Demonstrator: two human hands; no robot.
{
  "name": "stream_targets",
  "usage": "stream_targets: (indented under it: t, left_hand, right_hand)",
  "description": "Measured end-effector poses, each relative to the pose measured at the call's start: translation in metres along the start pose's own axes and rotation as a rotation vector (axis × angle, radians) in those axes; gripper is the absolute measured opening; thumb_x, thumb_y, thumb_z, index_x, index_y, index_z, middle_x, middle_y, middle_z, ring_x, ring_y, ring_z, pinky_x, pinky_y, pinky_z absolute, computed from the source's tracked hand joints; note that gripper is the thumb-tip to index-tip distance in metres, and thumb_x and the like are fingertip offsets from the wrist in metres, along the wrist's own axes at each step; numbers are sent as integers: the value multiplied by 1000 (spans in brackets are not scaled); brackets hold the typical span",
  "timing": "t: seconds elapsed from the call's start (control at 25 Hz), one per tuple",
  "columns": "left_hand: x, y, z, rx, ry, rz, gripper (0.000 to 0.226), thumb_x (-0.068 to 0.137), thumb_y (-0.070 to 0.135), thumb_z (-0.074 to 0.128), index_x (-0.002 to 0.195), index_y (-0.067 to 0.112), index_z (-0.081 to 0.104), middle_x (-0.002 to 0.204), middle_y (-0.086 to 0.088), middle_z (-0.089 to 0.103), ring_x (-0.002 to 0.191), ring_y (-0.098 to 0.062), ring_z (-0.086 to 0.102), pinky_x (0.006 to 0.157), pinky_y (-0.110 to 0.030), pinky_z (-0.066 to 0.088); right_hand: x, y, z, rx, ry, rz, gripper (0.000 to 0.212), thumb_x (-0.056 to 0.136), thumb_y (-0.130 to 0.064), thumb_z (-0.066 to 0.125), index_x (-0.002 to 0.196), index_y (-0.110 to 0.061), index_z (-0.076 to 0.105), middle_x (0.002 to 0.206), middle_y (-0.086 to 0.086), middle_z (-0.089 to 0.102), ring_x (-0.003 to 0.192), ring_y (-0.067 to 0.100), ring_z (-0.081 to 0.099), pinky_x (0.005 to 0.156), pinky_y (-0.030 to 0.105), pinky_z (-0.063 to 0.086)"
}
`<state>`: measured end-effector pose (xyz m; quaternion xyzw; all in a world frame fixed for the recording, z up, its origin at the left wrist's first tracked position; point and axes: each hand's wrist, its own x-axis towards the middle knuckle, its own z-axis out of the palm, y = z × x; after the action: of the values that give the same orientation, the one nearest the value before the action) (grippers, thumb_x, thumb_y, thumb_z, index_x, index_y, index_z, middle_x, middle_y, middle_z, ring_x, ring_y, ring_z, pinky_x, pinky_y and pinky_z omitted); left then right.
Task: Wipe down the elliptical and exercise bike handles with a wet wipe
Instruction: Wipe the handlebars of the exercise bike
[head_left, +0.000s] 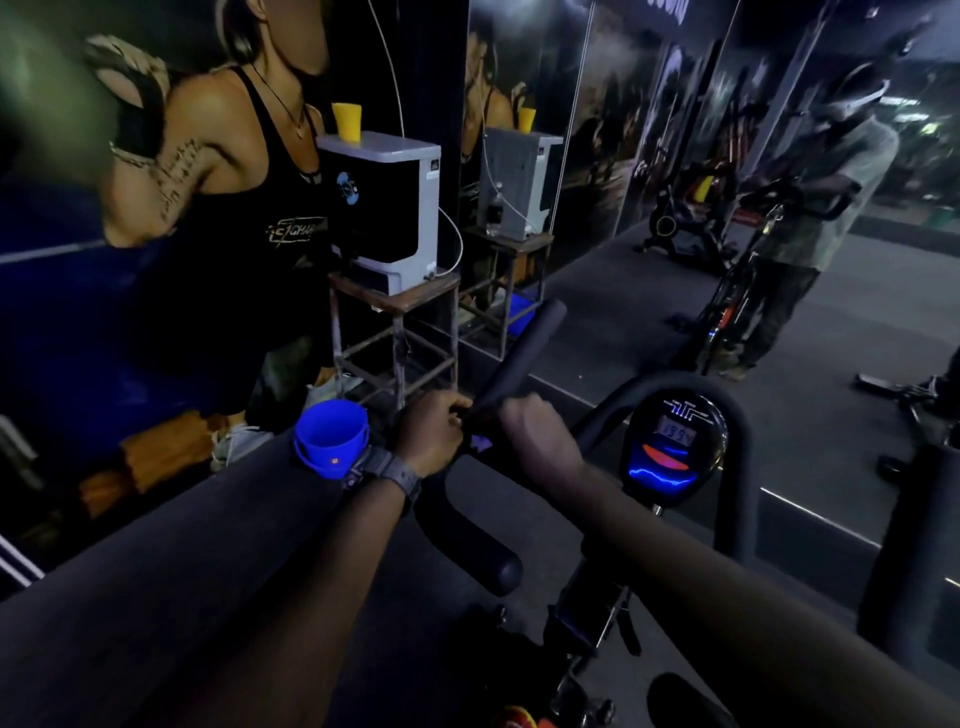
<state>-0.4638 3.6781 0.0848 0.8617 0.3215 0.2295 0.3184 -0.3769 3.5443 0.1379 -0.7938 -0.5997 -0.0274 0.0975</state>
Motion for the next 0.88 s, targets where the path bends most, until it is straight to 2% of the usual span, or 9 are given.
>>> stream_targets:
  t: [0.12,0.24,0.36,0.44,0.56,0.68,0.76,0.88]
  left_hand:
    - [0,2,1,-112,2,-22,39,83,-6,57,121,4,60,100,-9,71,104,-29,66,89,-43,52]
    - [5,8,2,-57,47,-41,40,82,11,58,123,10,59,104,-10,72,103,-30,67,89,-41,53]
    - [11,15,5,71,95,-83,45,87,10,59,132,17,58,114,-4,72,113,-26,62,92,-31,46]
    - [14,12,9,106,126,-87,49,86,12,60,133,21,57,114,-4,72,113,-27,63,92,-33,48]
    - [23,5,16,-38,93,-101,52,79,8,63,130,19,58,106,-7,74,104,-29,67,89,-42,53]
    - [34,8,17,-143,88,-78,55,78,-4,64,130,9,56,103,-11,72,99,-29,68,87,-43,54]
    - [41,15,16,-120,67,-17,53,80,-6,61,131,7,55,104,-10,71,99,-28,67,87,-38,53]
    - [55,25,16,-56,6,69,49,84,1,61,133,8,56,114,-10,68,107,-29,63,91,-38,51]
  right_hand:
    - [38,4,1,109,38,52,15,87,-17,64,96,-5,66,94,19,69,90,39,68,71,42,52]
    - [57,20,2,48,176,226,20,91,-22,62,101,-5,65,103,18,65,95,39,65,71,43,52]
    - [42,9,6,30,70,221,23,96,-17,54,108,1,60,108,23,64,100,42,64,78,46,51]
    - [32,-2,5,73,13,200,25,99,-14,47,115,2,57,114,23,61,104,43,62,83,46,48]
    - [27,-6,2,113,-29,162,28,98,-14,52,120,2,55,120,24,56,107,45,59,88,46,46]
    - [37,8,3,30,-28,153,27,93,-15,57,114,2,58,111,25,61,101,45,62,83,46,49]
    - [60,32,-9,-15,50,238,25,92,-14,56,113,-1,61,109,25,63,101,43,63,81,45,50]
    - [94,58,-47,192,298,461,21,93,-21,57,103,-5,66,110,21,64,101,36,63,80,37,47]
